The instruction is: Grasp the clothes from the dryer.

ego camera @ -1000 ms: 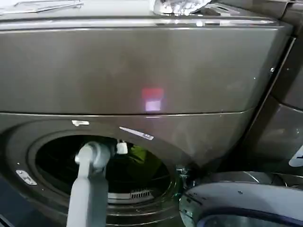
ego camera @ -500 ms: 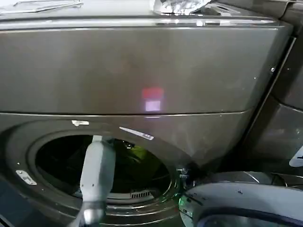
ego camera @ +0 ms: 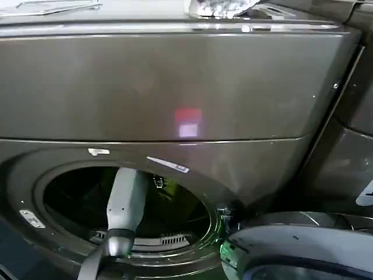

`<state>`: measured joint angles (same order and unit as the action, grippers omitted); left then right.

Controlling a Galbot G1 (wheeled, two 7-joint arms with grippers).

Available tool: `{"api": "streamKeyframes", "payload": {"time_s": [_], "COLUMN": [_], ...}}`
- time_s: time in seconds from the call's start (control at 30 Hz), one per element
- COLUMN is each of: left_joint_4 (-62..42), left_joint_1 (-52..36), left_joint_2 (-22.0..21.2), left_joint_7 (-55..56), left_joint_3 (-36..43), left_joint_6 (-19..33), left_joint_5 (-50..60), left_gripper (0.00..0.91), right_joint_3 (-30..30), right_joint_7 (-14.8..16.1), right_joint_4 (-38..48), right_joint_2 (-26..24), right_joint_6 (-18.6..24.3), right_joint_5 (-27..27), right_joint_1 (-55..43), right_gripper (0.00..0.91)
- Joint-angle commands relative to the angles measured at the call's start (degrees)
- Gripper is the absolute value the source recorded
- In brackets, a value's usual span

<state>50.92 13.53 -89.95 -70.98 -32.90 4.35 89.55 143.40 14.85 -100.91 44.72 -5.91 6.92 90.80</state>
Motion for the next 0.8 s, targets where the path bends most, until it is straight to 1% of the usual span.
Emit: {"api": "streamKeyframes", "payload": {"time_s": [0.03,0.37,0.53,0.8], "left_joint_4": [-5.92,-12.70,-14.36,-14.99], "left_joint_1": [-1.96,-2.98,-3.00,-2.67], "left_joint_2": [0.92,1.92,2.56,3.50], "left_joint_7": [5.93,10.73,10.50,7.31], "left_joint_3": [1.04,5.01,8.21,8.96], "left_joint_6": [-0.80,-1.49,-2.27,-2.75], "left_joint_5": [-2.25,-6.95,-12.33,-12.09], "left_gripper": [0.907,0.907,0.907,0.907], "right_joint_3": [0.01,-0.15,-0.22,-0.09], "right_joint_7": [0.06,0.29,0.45,0.78], "right_joint_4": [0.16,0.60,0.98,1.00], "right_joint_2": [-0.17,-0.48,-0.90,-0.91], "right_joint_6": [0.06,0.19,0.25,0.36], "right_joint_5": [0.05,0.16,0.28,0.70], "right_joint_1": [-0.02,-0.13,-0.02,0.50], "right_gripper": [0.907,0.907,0.907,0.907]}}
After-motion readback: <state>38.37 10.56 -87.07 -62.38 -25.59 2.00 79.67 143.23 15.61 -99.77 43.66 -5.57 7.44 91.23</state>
